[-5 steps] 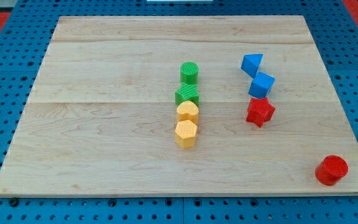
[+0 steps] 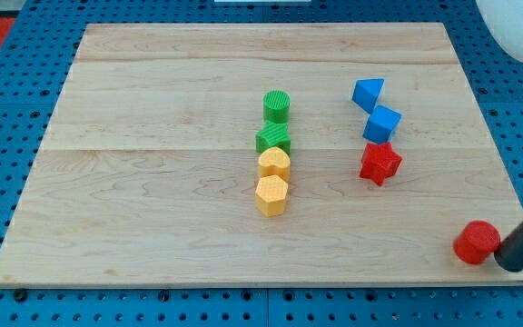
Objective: Push the red circle diagonally close to the red star
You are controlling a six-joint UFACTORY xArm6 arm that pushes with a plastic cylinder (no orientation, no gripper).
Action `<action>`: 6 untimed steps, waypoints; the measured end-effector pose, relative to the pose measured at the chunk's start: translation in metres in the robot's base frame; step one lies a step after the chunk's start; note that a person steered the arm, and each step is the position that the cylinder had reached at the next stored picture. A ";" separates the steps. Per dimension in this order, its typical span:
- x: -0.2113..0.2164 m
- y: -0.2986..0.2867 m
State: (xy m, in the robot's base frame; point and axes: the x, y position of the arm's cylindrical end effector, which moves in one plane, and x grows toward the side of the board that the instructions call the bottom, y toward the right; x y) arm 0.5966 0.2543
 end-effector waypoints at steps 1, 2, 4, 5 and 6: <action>-0.012 -0.013; -0.017 -0.031; -0.042 -0.052; -0.047 -0.059; -0.047 -0.062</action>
